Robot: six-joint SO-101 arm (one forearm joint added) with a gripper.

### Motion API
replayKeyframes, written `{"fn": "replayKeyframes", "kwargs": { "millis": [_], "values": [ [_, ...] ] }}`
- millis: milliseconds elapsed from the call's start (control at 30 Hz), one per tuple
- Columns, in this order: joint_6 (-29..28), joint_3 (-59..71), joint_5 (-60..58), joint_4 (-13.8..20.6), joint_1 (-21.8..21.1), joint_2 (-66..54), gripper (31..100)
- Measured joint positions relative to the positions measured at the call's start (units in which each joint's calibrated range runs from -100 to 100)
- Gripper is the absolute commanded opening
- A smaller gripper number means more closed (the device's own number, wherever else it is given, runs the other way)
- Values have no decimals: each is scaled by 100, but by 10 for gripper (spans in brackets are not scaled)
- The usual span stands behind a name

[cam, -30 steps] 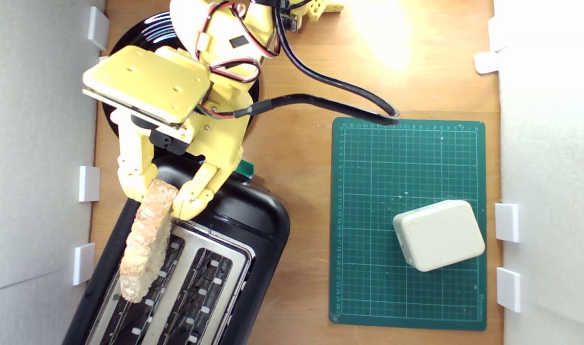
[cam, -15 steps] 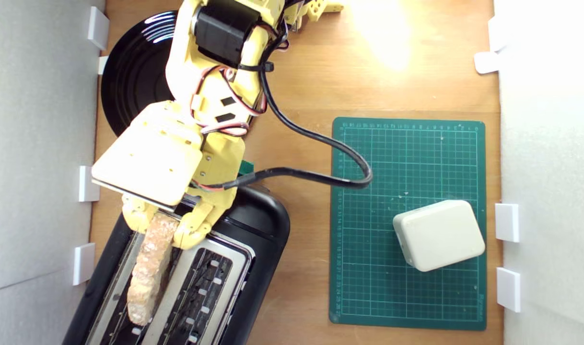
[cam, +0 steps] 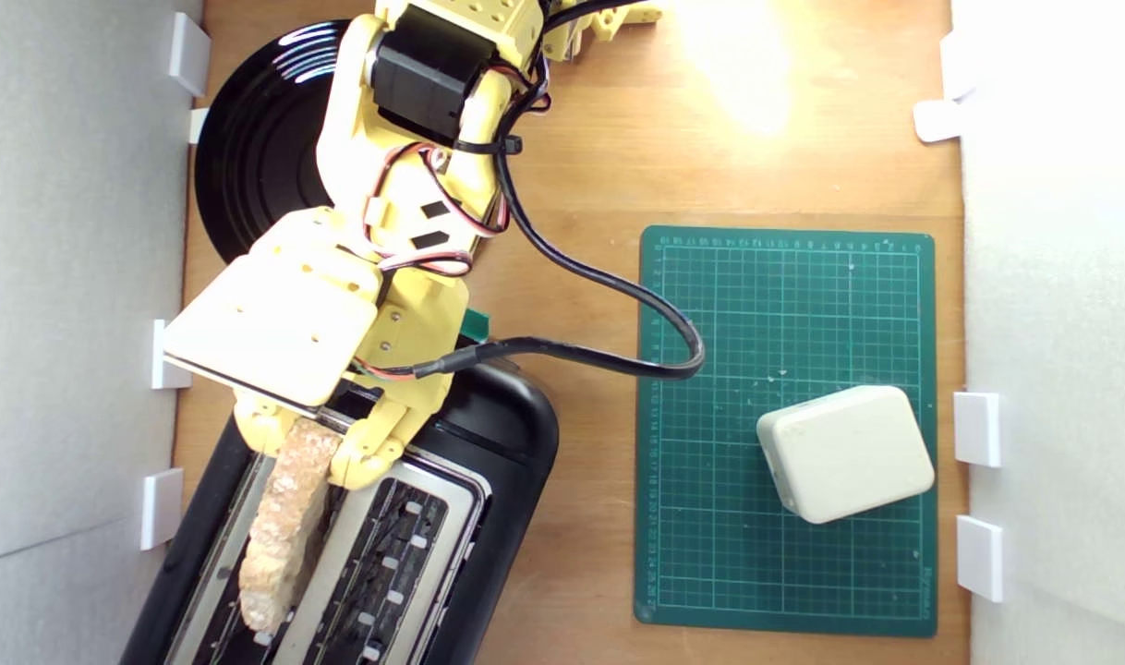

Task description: Pick bread and place in toaster

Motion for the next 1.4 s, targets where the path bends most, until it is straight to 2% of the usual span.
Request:
{"fn": "replayKeyframes", "kwargs": {
  "millis": [167, 600, 833, 933, 1100, 1300, 1367, 1400],
  "values": [
    [5, -18, 0, 62, 46, 25, 827],
    [-26, -28, 0, 62, 82, 8, 826],
    [-238, 74, 85, 36, 0, -924, 824],
    [-512, 74, 85, 53, -330, -1562, 824],
    [-1288, 166, 85, -62, -1172, -2369, 823],
    [-2608, 213, 85, -62, -2069, -2806, 823],
    [-3265, 444, 85, -62, -2389, -2965, 822],
    [-3420, 472, 85, -62, -2444, -2982, 822]
  ]
}}
